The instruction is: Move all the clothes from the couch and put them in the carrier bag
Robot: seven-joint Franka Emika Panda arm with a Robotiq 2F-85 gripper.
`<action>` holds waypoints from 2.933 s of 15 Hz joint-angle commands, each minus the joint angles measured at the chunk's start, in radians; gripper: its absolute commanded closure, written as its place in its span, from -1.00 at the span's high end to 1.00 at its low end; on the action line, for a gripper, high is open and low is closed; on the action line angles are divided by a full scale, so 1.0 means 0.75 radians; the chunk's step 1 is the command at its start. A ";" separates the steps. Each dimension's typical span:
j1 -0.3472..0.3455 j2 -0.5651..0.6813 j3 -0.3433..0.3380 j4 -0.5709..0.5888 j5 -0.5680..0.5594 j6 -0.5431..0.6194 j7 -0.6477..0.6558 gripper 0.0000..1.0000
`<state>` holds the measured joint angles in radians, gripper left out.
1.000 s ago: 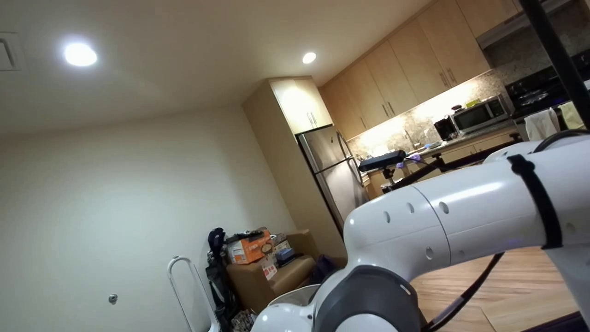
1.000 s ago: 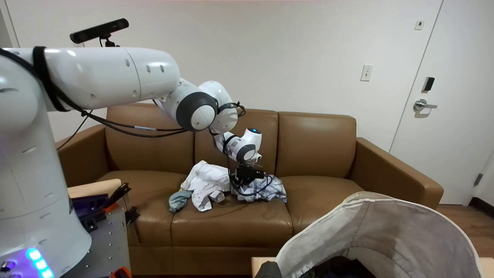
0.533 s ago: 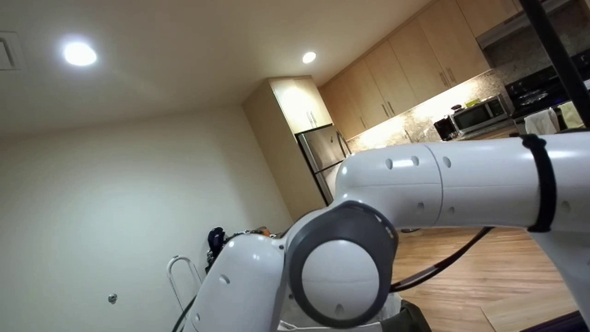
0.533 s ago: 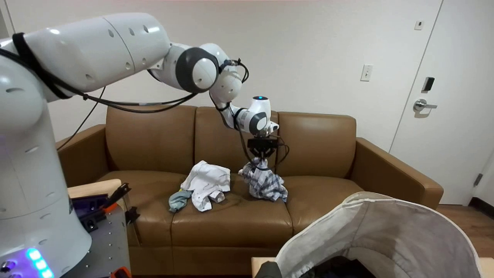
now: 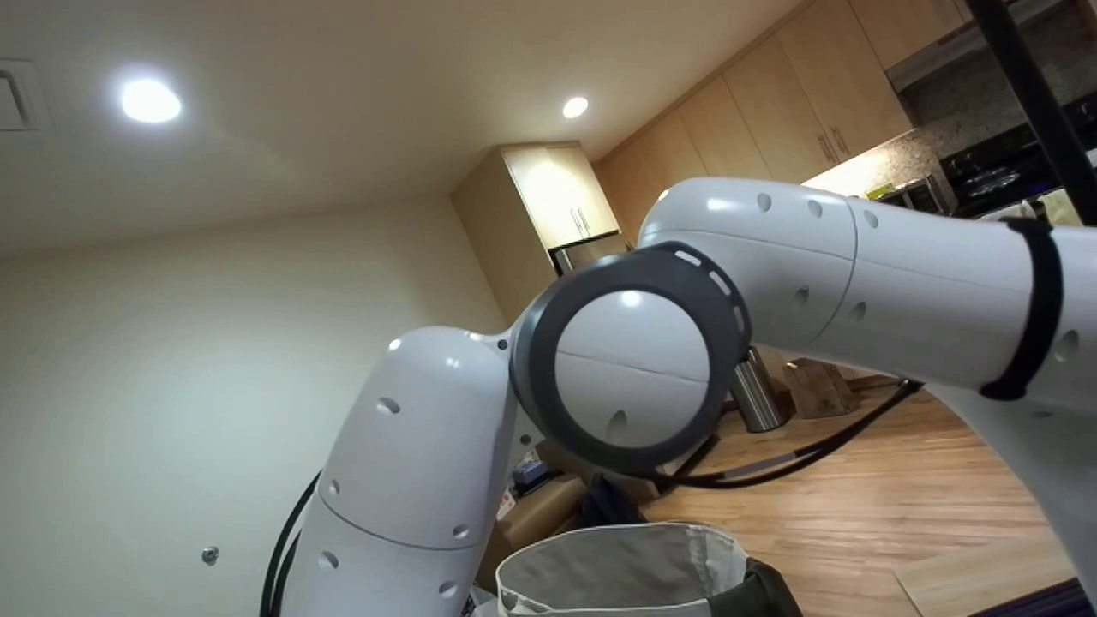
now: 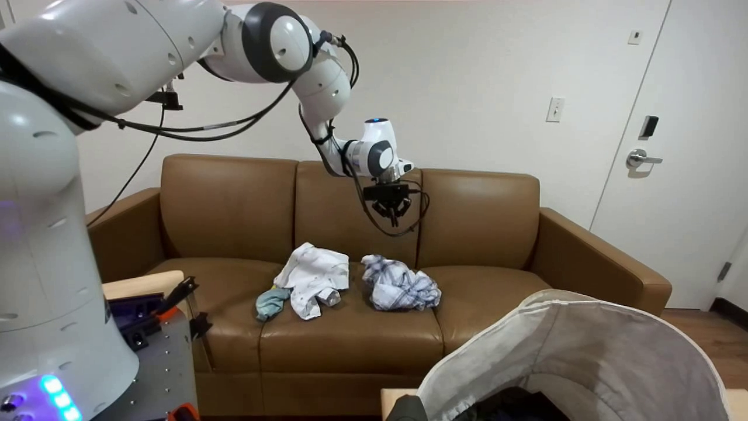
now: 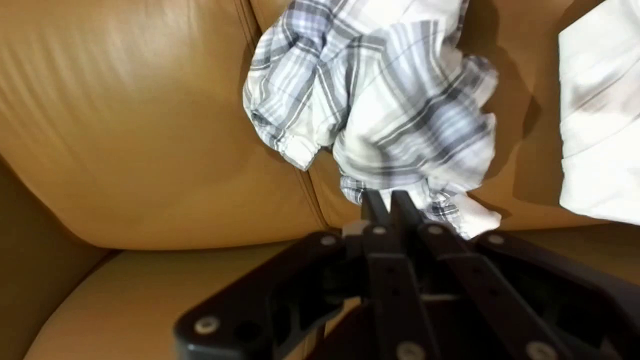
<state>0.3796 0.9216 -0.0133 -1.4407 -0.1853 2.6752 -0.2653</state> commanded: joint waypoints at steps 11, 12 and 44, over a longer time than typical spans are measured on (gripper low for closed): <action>-0.014 0.242 0.091 0.256 -0.158 -0.155 -0.040 0.44; -0.028 0.282 0.117 0.286 -0.163 -0.141 -0.079 0.55; 0.066 0.790 -0.081 0.540 -0.310 -0.020 -0.387 0.08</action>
<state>0.3941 1.5145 -0.0108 -1.0194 -0.3657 2.6765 -0.6440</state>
